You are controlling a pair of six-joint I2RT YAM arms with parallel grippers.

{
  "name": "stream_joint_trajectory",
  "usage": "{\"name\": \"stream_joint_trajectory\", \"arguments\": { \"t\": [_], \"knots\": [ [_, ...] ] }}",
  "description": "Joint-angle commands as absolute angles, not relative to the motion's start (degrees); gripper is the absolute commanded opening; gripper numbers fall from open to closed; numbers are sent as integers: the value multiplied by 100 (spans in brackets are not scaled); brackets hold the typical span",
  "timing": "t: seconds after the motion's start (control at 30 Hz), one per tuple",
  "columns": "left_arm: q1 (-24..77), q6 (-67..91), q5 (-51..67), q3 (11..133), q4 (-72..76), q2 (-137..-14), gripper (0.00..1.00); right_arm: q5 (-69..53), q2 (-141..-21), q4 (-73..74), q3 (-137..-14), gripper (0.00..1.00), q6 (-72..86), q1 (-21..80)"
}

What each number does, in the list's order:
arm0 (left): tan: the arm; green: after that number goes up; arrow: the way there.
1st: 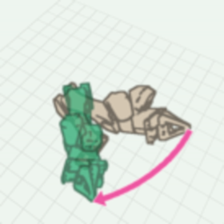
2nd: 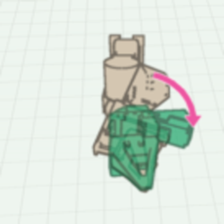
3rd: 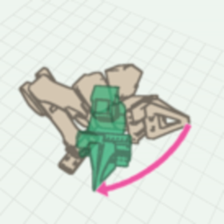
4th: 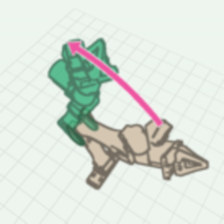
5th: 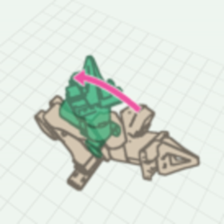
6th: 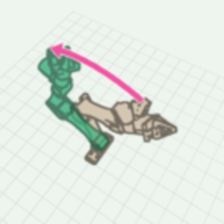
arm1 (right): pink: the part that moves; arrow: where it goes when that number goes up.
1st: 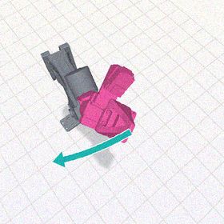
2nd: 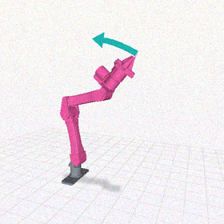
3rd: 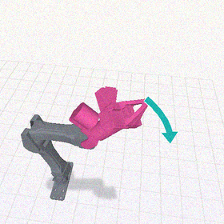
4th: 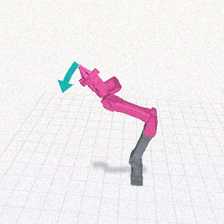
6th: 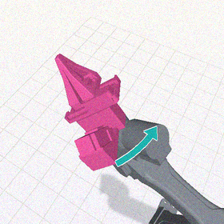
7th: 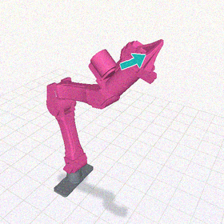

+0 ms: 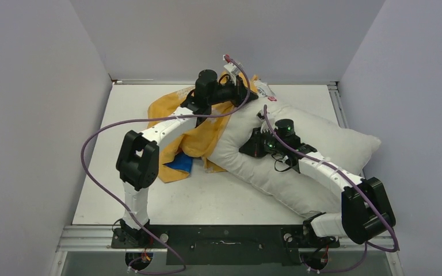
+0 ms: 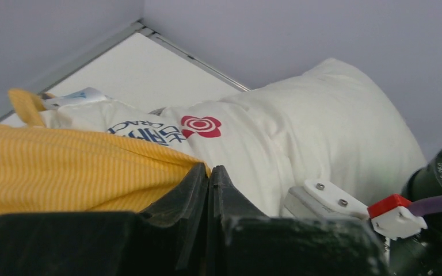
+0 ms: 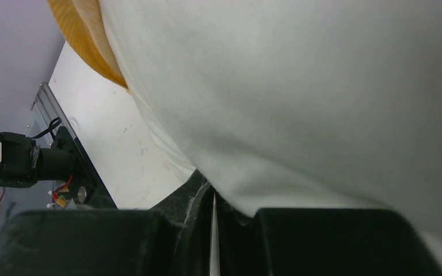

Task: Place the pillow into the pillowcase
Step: Stuff the pillow into the pillowcase.

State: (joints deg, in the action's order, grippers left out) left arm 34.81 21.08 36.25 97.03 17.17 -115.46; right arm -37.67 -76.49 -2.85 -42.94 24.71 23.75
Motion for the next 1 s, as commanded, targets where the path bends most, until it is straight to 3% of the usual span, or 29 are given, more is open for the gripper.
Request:
{"name": "stream_joint_trajectory", "arguments": {
  "t": [0.0, 0.13, 0.23, 0.4, 0.57, 0.7, 0.87, 0.97],
  "knots": [
    [3736, 1392, 3022, 9513, 1269, -10593, 1, -3338, -7548, -296, -4169, 5, 2280, 2320],
    [3845, 1010, 1242, 9757, -412, -10247, 57, -3187, -7335, -188, -4179, 11, 2268, 2323],
    [4016, 1147, 547, 9181, -723, -9532, 74, -3042, -7296, -79, -4225, 17, 2214, 2320],
    [4200, 1998, -390, 6965, -327, -7806, 82, -2786, -7252, 125, -4220, 33, 2107, 2353],
    [4137, 3247, -887, 4622, 334, -6362, 87, -2104, -6767, 917, -4347, 66, 1827, 2431],
    [3945, 3898, -1035, 3276, 1276, -6189, 93, -1220, -6168, 1598, -4500, 89, 1685, 2578],
    [3564, 4271, -174, 2860, 2644, -7350, 93, -257, -5720, 2264, -4688, 100, 1547, 2713],
    [3534, 4319, 156, 3049, 3182, -8139, 89, -22, -5697, 2393, -4652, 95, 1488, 2724]
  ]
}}
